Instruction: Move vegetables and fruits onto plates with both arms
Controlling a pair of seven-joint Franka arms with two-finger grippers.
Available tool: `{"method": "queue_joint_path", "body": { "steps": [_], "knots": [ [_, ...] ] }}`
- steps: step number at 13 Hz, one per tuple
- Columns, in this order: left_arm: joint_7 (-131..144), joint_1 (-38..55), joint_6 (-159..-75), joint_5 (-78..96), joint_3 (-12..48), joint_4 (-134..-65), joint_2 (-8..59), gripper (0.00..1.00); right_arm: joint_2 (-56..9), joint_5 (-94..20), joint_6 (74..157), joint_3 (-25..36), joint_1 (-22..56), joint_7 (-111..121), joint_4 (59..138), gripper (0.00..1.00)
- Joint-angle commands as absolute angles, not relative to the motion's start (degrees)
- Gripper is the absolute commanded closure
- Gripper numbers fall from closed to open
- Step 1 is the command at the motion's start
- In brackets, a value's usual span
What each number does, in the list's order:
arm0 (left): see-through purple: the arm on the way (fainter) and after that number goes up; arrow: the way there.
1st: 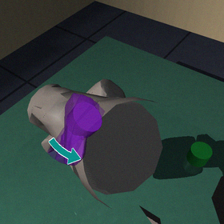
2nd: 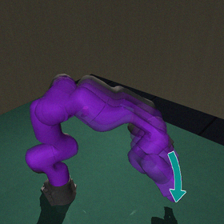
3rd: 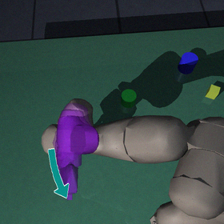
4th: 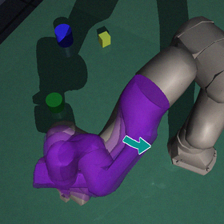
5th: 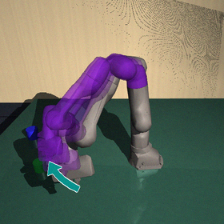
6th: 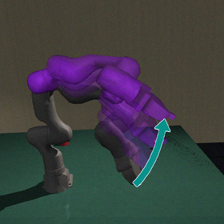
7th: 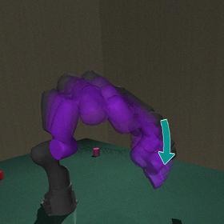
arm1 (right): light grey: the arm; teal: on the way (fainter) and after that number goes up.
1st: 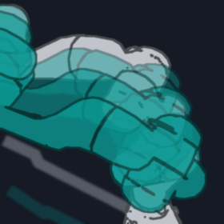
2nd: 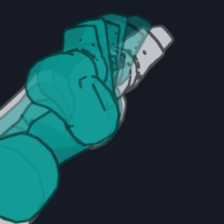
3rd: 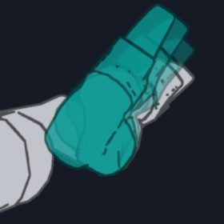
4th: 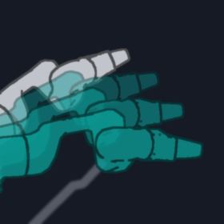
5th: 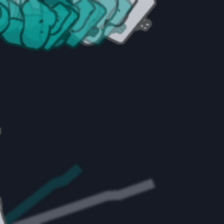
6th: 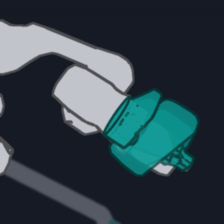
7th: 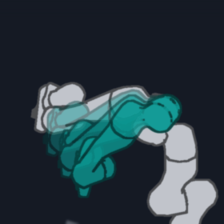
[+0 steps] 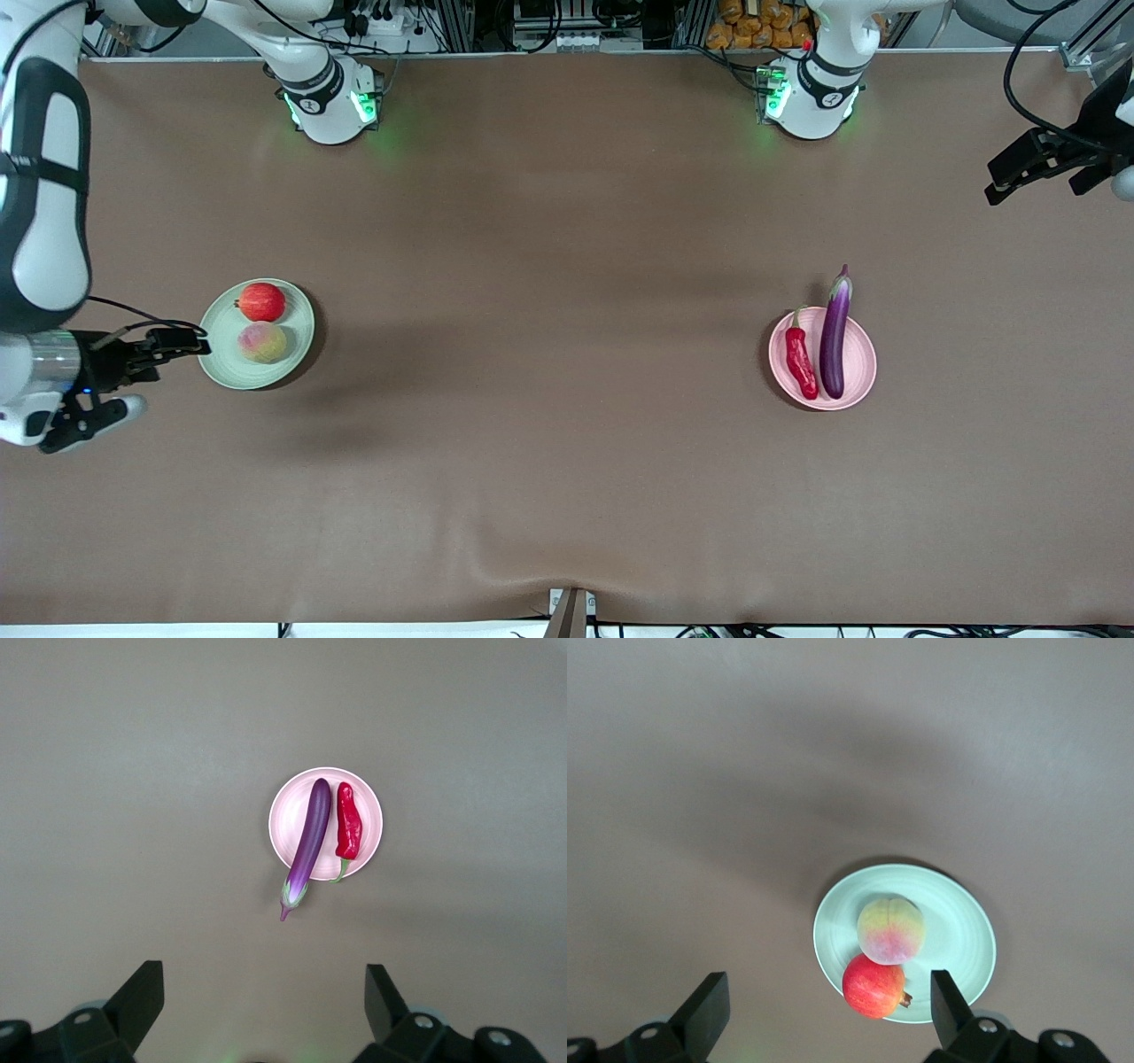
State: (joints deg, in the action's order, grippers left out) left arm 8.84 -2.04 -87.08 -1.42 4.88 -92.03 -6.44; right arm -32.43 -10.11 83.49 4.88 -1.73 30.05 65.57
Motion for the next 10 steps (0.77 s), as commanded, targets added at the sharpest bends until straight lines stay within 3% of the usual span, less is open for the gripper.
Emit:
{"method": "queue_joint_path", "body": {
  "steps": [1,5,8,10],
  "knots": [
    [7.21,-2.29,-86.31,-0.18,4.40,-92.29,-7.56,0.00,-30.43,-9.93,81.04,5.54,-0.97,29.80,63.19,0.00],
    [7.12,-2.29,-86.31,-0.18,4.39,-91.58,-7.47,0.00,-25.68,-9.58,74.81,9.65,4.11,8.56,63.28,0.00],
    [4.94,-2.90,-86.31,-0.18,3.87,-90.53,-7.21,0.00,-23.30,-9.49,74.36,14.05,7.82,5.02,63.54,0.00],
    [4.31,-3.16,-86.31,-0.18,3.87,-90.26,-6.86,0.00,-19.71,-9.49,74.09,13.80,7.38,4.31,64.15,0.00]
  ]
}}
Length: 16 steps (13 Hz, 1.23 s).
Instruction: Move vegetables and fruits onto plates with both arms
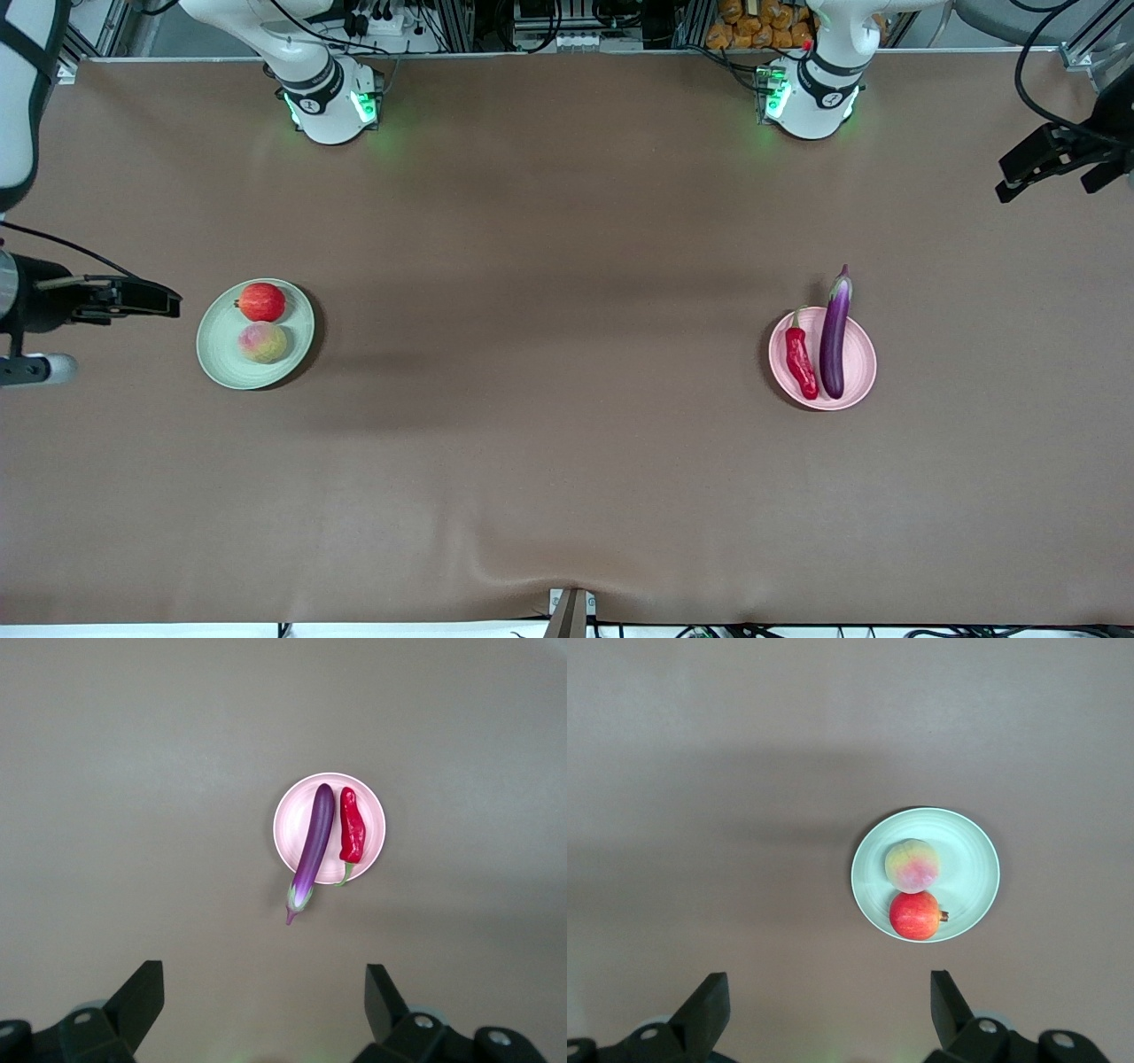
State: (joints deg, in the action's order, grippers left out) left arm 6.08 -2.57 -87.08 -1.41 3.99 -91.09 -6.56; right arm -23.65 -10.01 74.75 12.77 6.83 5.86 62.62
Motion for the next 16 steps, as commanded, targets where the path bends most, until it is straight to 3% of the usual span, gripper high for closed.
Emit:
{"method": "queue_joint_path", "body": {
  "steps": [1,5,7,11,13,16],
  "knots": [
    [4.22,-3.25,-86.31,-0.26,3.87,-89.92,-6.68,0.00,-17.86,-9.49,73.31,13.80,7.47,3.87,65.47,0.00],
    [3.43,-3.16,-84.99,-0.70,3.87,-89.47,-6.68,0.00,-8.98,-8.44,71.28,12.93,7.39,-6.23,71.53,0.00],
    [3.43,-2.99,-84.38,-1.05,4.04,-89.47,-6.77,0.00,-5.21,-6.26,71.28,9.69,5.81,-6.50,74.16,0.00],
    [3.25,-2.99,-84.29,-1.06,4.31,-89.56,-6.68,0.00,4.64,-0.81,76.20,3.70,3.60,-6.59,86.90,0.00],
    [3.34,-3.08,-84.20,-1.14,4.22,-89.56,-6.68,0.00,6.94,0.44,76.20,2.37,2.99,-6.59,90.25,0.00],
    [3.34,-3.08,-84.20,-1.06,4.04,-89.56,-6.68,0.00,5.98,1.49,78.29,1.06,1.76,-5.89,89.22,0.00]
  ]
}}
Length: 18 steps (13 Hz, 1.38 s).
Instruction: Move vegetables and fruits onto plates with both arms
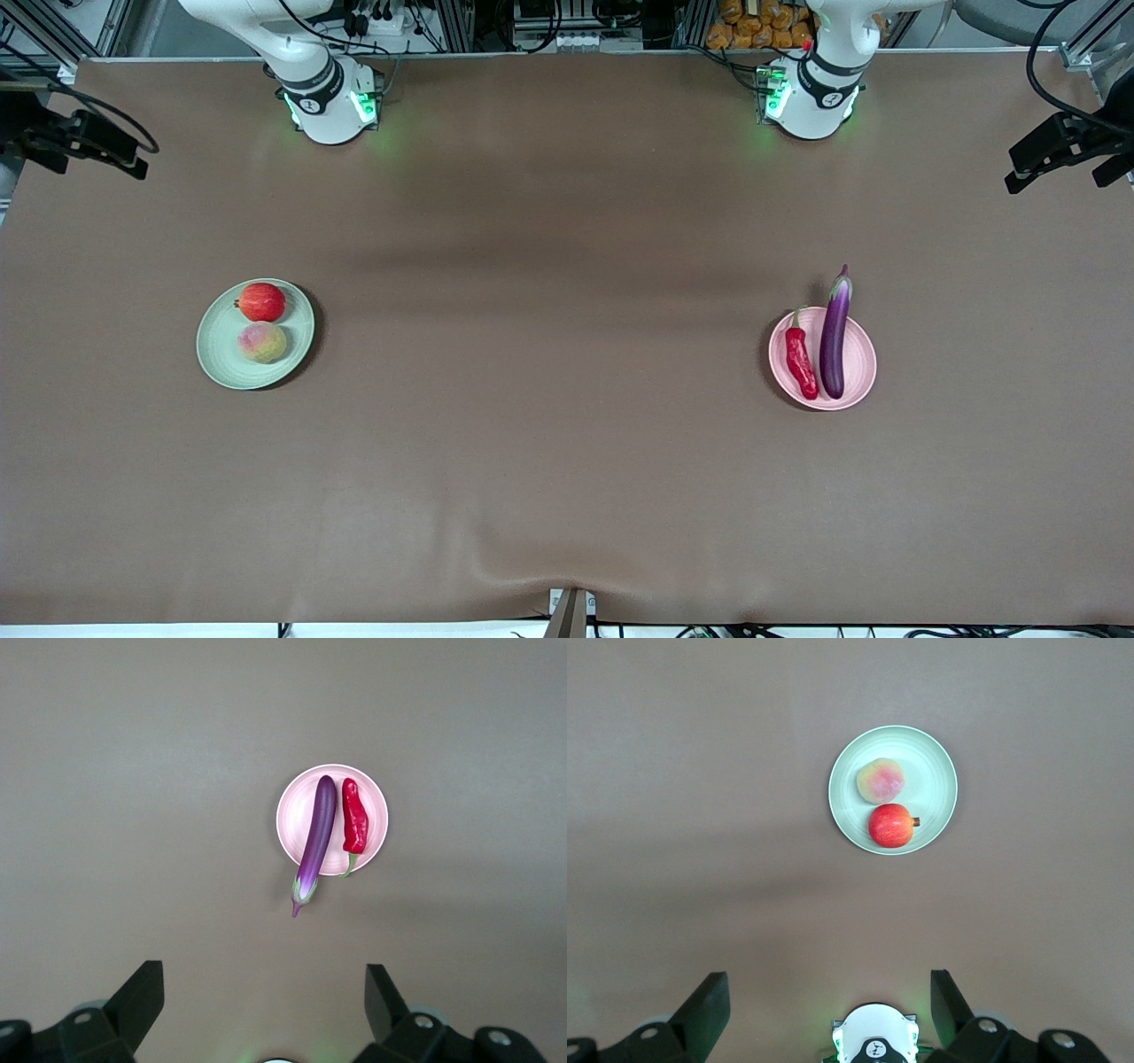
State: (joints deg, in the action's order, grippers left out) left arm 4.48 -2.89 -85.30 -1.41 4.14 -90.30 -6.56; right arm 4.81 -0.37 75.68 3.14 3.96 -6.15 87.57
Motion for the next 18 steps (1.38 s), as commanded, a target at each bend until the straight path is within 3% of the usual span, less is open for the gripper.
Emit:
{"method": "queue_joint_path", "body": {
  "steps": [1,5,9,18],
  "knots": [
    [3.34,-3.08,-84.20,-1.05,3.96,-89.56,-6.68,0.00,5.37,1.49,78.83,1.05,1.06,-5.45,88.69,0.00],
    [3.34,-3.08,-82.80,-1.05,3.96,-89.56,-6.68,0.00,0.89,1.76,78.84,2.98,-1.49,4.98,83.42,0.00],
    [3.25,-3.08,-82.71,-1.06,4.04,-89.47,-6.33,0.00,0.79,1.58,79.01,3.78,-0.70,4.92,83.23,0.00],
    [3.08,-2.99,-82.71,-1.05,4.13,-89.47,-6.06,0.00,1.06,2.99,80.41,-1.32,-1.14,0.26,83.67,0.00]
  ]
}}
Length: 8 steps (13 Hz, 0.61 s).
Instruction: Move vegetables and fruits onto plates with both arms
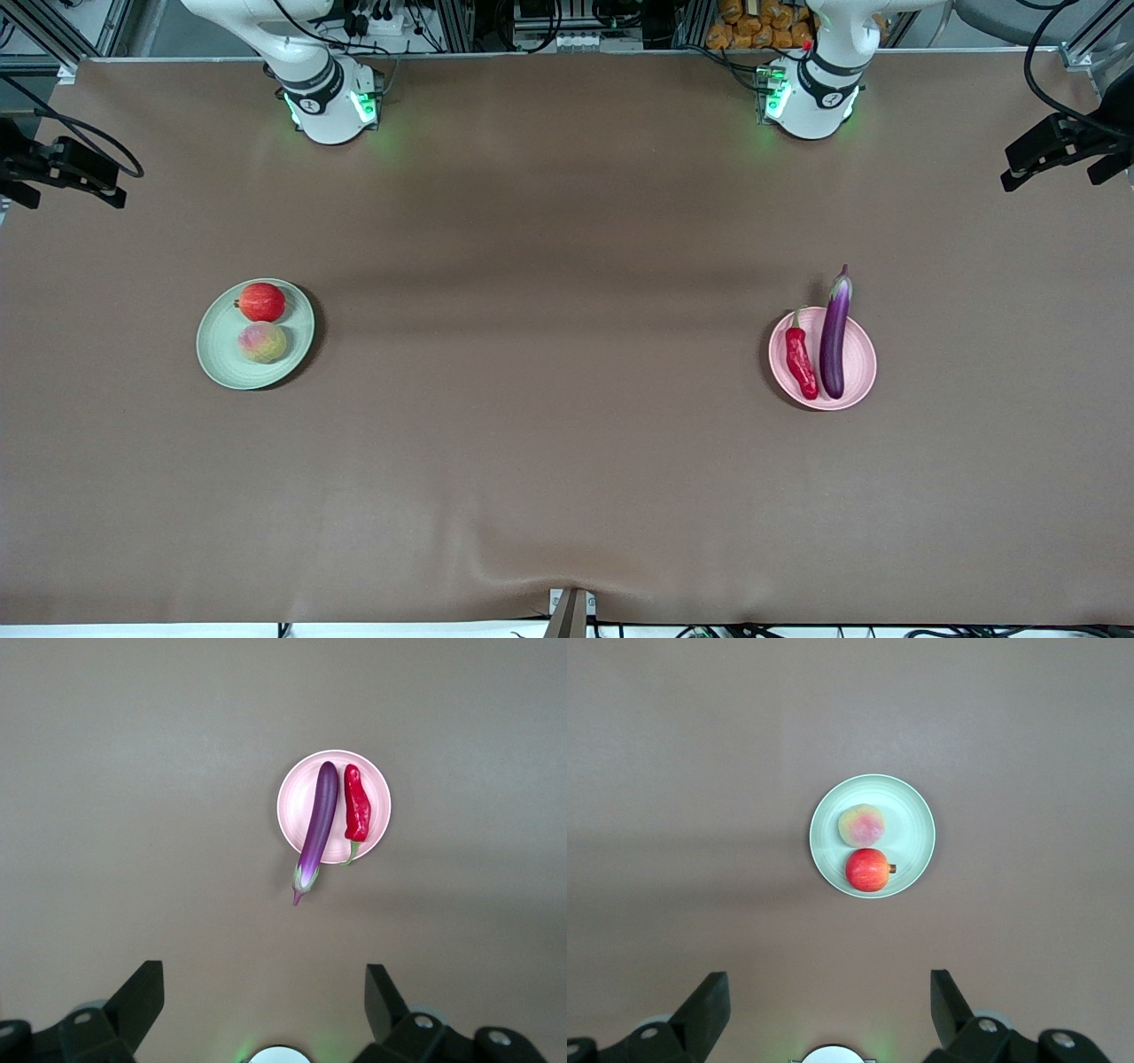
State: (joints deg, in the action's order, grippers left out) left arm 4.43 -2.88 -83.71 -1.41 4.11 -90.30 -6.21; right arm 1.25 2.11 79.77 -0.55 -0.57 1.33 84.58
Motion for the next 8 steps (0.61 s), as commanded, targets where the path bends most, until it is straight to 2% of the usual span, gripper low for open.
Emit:
{"method": "queue_joint_path", "body": {
  "steps": [1,8],
  "knots": [
    [3.08,-2.99,-82.71,-0.97,4.13,-89.47,-6.06,0.00,0.88,2.99,82.16,-1.32,-1.23,0.26,83.76,0.00],
    [3.08,-2.99,-82.71,-0.88,4.13,-88.68,-5.89,0.00,0.70,2.20,83.85,-1.32,-1.14,0.18,83.93,0.00]
  ]
}}
